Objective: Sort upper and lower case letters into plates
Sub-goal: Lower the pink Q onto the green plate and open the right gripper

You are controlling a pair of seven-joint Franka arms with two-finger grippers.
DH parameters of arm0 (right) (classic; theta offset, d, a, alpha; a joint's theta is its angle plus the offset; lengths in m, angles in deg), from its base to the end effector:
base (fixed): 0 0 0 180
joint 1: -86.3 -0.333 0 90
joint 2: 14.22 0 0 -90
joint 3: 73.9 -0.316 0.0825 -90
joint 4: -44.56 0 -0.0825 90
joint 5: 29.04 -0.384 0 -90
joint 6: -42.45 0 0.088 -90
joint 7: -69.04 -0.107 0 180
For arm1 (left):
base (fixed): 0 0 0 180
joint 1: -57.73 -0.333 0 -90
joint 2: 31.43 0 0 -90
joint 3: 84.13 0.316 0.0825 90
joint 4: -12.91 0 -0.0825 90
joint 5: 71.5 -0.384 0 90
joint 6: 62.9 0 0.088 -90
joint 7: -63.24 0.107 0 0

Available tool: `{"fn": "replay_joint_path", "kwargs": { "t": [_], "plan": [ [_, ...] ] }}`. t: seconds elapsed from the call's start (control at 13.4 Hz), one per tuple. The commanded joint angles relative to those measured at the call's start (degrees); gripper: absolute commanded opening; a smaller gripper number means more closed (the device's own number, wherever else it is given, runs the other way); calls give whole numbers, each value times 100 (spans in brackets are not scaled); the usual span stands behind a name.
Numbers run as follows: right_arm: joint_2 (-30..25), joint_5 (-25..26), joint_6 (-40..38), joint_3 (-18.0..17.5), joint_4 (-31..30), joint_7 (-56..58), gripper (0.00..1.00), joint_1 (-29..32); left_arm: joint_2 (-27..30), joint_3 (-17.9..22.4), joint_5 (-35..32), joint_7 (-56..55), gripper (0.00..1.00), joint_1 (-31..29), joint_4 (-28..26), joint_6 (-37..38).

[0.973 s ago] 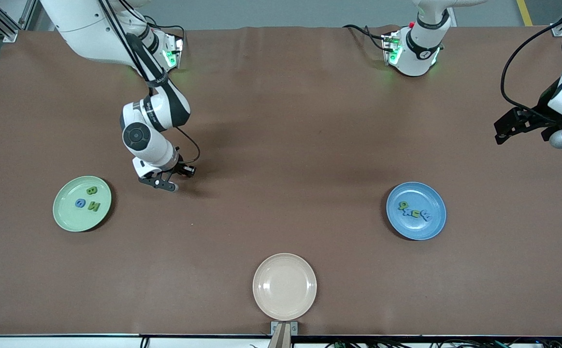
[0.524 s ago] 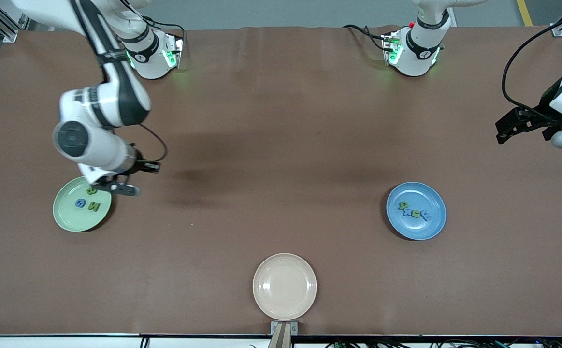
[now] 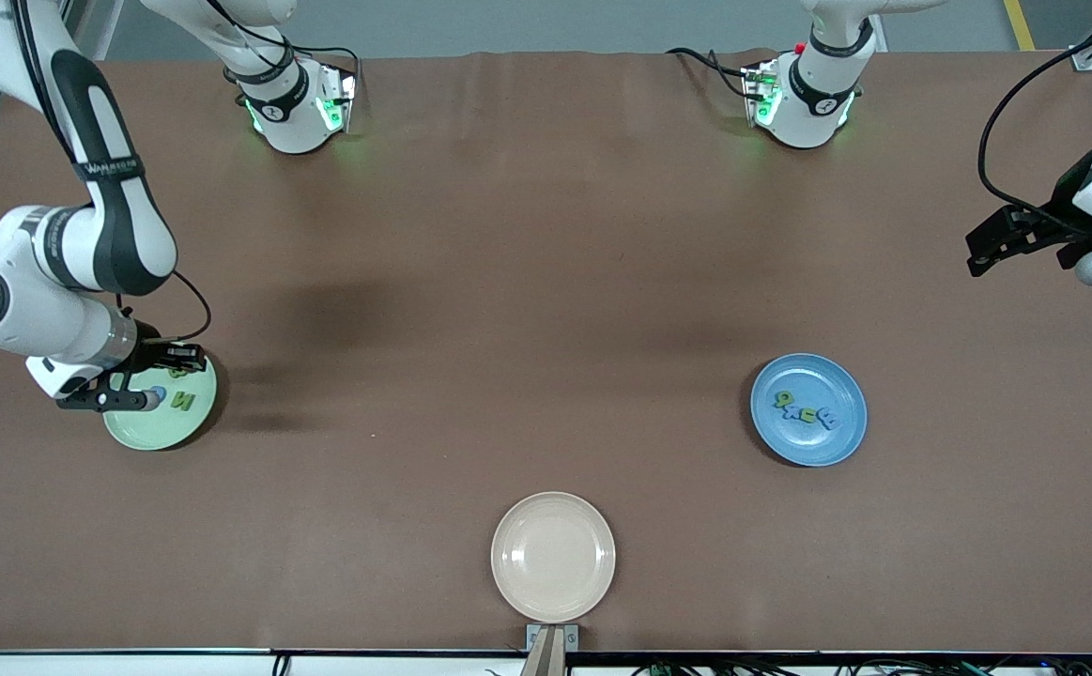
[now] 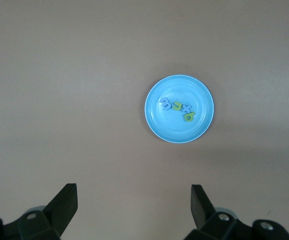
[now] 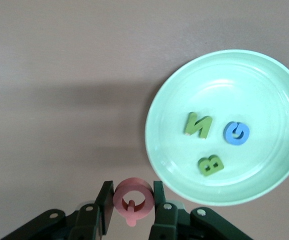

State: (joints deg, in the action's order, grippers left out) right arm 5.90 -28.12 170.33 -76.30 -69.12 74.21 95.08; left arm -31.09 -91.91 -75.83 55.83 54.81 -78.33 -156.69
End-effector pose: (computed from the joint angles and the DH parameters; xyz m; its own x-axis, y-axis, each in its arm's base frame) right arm 0.5931 -0.0676 0.2798 0.9947 -0.0117 -0.1021 -0.0130 -0.9998 -0.0121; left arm 0.5578 -0.0400 0.6238 0.9975 0.0392 0.0596 0.0433 -0.9967 -0.0692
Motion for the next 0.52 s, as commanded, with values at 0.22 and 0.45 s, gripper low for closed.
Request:
{"fn": "replay_joint_path", "kwargs": {
  "t": [0.22, 0.45],
  "plan": [
    [764, 75, 702, -103, 144, 572, 13, 511, 98, 4, 99, 29, 100, -16, -26, 72],
    [879, 75, 711, -103, 127, 581, 16, 590, 98, 4, 108, 20, 100, -8, -26, 72]
  ]
}}
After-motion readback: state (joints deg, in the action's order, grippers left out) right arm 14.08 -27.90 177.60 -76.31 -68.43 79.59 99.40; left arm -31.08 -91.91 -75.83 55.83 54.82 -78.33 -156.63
